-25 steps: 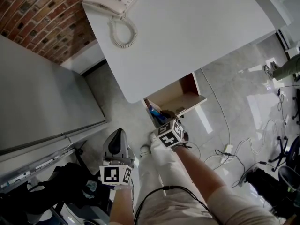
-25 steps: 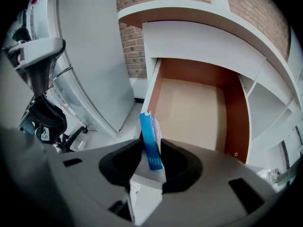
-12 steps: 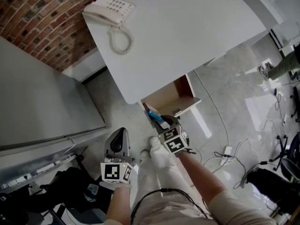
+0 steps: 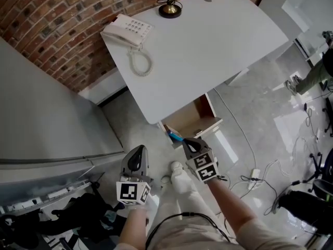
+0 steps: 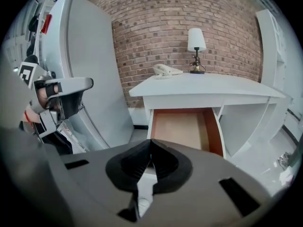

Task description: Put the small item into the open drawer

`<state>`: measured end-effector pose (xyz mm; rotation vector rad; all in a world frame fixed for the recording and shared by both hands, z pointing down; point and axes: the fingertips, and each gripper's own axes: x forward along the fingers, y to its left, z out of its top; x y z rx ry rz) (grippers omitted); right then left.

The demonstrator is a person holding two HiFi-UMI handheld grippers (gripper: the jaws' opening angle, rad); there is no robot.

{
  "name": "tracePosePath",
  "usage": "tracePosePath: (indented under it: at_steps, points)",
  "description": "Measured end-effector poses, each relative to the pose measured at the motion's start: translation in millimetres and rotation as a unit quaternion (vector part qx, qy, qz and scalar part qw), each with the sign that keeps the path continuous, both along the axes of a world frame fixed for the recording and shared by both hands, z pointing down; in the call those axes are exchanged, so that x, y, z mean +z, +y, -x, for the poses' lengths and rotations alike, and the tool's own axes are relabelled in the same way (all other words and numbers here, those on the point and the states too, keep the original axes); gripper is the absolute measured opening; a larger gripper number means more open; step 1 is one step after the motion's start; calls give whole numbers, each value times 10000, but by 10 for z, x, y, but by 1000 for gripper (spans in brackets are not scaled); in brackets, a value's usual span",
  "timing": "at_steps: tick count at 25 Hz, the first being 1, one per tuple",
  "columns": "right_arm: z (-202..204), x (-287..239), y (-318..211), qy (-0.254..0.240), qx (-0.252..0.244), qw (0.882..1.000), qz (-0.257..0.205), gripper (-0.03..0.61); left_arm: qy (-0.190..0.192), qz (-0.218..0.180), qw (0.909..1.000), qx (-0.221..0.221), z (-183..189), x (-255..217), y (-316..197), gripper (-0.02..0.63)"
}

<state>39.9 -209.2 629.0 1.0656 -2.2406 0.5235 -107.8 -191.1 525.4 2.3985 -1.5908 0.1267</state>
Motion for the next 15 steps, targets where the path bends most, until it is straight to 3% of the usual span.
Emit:
tracePosePath:
  at_steps: [15]
  points:
    - [-154,-1074,-5,-892,154,9922,-858,5,-10,-281,9994,205,9,-506,-22,5]
